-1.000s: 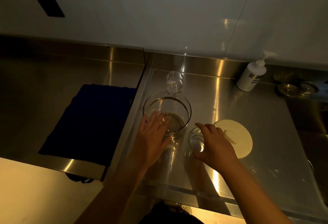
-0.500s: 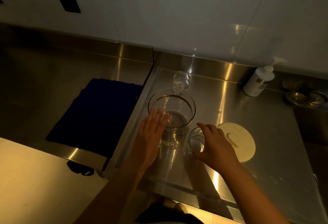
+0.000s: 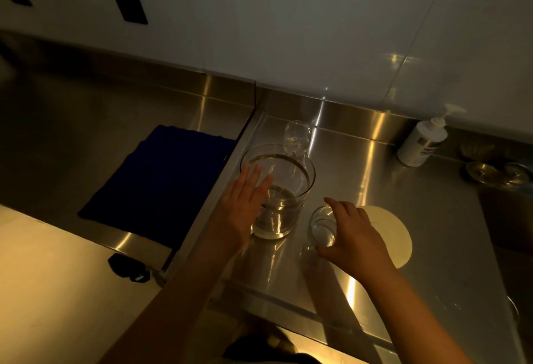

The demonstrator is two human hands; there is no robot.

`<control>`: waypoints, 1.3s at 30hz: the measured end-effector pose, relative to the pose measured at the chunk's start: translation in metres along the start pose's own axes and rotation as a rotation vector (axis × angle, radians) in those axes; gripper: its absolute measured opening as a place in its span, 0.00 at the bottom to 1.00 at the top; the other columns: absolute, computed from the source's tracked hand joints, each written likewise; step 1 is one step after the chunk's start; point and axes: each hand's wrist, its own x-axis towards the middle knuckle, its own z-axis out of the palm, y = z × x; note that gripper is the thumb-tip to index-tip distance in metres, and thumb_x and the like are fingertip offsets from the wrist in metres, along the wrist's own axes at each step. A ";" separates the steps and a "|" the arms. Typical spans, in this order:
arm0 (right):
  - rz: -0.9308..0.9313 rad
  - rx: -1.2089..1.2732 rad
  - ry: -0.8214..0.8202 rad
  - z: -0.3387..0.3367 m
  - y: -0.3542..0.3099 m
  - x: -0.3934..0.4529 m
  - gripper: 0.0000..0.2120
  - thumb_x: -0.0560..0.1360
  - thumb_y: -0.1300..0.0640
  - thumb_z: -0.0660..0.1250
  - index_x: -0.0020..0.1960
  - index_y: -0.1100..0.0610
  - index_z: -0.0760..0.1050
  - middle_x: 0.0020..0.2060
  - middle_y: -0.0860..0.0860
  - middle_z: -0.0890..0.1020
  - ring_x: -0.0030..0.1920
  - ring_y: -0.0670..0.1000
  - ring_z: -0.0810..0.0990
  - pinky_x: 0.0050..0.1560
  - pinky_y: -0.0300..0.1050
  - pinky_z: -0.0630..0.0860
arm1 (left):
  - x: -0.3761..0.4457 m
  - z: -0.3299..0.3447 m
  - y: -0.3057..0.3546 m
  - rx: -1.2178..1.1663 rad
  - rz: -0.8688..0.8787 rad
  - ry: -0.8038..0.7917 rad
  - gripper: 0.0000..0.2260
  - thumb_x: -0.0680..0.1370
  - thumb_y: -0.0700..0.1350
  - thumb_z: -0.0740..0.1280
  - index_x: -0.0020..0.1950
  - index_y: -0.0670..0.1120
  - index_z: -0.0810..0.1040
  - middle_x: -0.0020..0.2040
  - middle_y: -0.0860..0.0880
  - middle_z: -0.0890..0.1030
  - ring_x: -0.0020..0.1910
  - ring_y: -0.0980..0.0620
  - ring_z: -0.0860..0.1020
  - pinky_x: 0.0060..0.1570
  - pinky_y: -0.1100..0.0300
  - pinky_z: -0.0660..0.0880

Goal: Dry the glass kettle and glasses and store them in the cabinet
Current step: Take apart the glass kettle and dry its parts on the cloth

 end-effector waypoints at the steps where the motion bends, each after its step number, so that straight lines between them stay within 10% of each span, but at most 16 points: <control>1: -0.004 -0.003 0.005 -0.001 0.000 0.000 0.45 0.66 0.46 0.74 0.75 0.48 0.53 0.69 0.49 0.64 0.67 0.50 0.63 0.58 0.39 0.68 | 0.001 -0.003 0.000 -0.044 0.001 0.008 0.36 0.71 0.31 0.64 0.77 0.44 0.55 0.76 0.39 0.57 0.75 0.40 0.56 0.65 0.42 0.69; 5: -0.024 -0.004 0.029 -0.003 0.001 0.003 0.45 0.65 0.46 0.75 0.75 0.49 0.54 0.69 0.49 0.65 0.68 0.51 0.63 0.59 0.41 0.68 | 0.007 -0.019 0.001 -0.100 -0.002 0.059 0.25 0.77 0.41 0.49 0.75 0.41 0.62 0.75 0.38 0.59 0.73 0.39 0.60 0.62 0.44 0.73; 19: -0.066 0.008 0.022 0.001 -0.010 0.021 0.57 0.65 0.42 0.74 0.71 0.39 0.29 0.68 0.50 0.65 0.66 0.51 0.64 0.55 0.41 0.70 | 0.024 -0.039 -0.007 -0.073 0.019 0.090 0.27 0.71 0.31 0.64 0.70 0.40 0.68 0.70 0.37 0.68 0.64 0.37 0.74 0.46 0.51 0.78; 25: -0.021 -0.009 0.006 0.003 -0.020 0.026 0.56 0.67 0.42 0.72 0.69 0.38 0.26 0.70 0.50 0.63 0.68 0.51 0.61 0.57 0.42 0.71 | 0.049 -0.031 -0.015 0.056 0.012 -0.165 0.42 0.75 0.36 0.65 0.72 0.54 0.34 0.76 0.50 0.38 0.77 0.48 0.45 0.72 0.50 0.54; 34: 0.082 -0.021 0.006 -0.005 -0.024 0.033 0.54 0.68 0.43 0.72 0.69 0.38 0.27 0.70 0.51 0.62 0.69 0.52 0.61 0.57 0.42 0.70 | 0.070 -0.038 -0.020 0.054 0.147 -0.163 0.45 0.75 0.34 0.64 0.72 0.54 0.30 0.76 0.50 0.35 0.77 0.49 0.45 0.72 0.53 0.53; 39: 0.099 -0.011 0.007 -0.002 -0.028 0.039 0.56 0.68 0.44 0.72 0.67 0.38 0.24 0.69 0.51 0.65 0.67 0.53 0.63 0.55 0.42 0.71 | 0.068 -0.044 -0.028 -0.038 0.237 -0.010 0.43 0.63 0.32 0.77 0.74 0.43 0.62 0.74 0.41 0.64 0.69 0.43 0.69 0.62 0.50 0.69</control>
